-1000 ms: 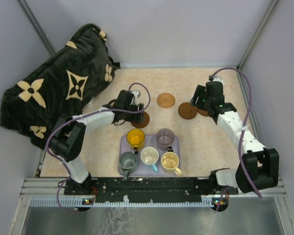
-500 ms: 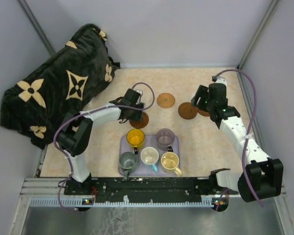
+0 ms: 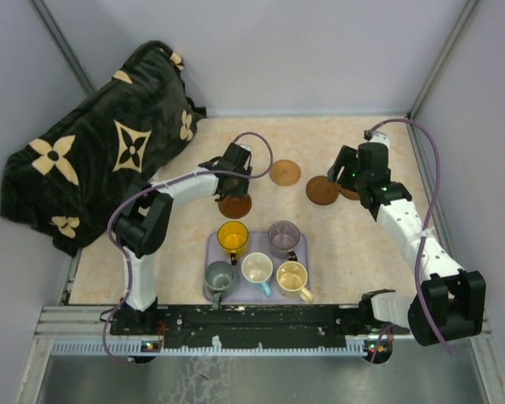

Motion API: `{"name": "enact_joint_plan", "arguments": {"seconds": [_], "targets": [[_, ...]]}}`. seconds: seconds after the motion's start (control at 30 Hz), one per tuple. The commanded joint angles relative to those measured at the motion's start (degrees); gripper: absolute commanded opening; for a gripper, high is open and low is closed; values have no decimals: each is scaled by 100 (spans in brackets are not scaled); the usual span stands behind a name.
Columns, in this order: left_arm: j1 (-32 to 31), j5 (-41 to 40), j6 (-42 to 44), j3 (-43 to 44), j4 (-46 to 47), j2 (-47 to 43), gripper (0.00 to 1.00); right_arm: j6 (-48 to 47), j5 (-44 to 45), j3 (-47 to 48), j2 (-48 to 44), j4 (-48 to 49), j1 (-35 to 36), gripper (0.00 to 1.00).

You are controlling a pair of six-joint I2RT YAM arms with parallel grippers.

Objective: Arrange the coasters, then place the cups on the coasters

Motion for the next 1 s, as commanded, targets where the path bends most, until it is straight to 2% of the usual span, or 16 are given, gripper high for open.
{"name": "enact_joint_plan", "arguments": {"seconds": [0.0, 0.3, 0.7, 0.83, 0.97], "targets": [[262, 161, 33, 287, -333, 580, 53, -65, 57, 53, 95, 292, -1, 66], [753, 626, 191, 1119, -221, 956, 53, -119, 95, 98, 332, 377, 1, 67], [912, 1657, 558, 1831, 159, 1160, 54, -49, 47, 73, 460, 513, 2, 67], [1097, 1971, 630, 2201, -64, 999, 56, -53, 46, 65, 509, 568, 2, 67], [1208, 2257, 769, 2206, -242, 560, 58, -75, 5, 115, 586, 666, 1, 67]]}}
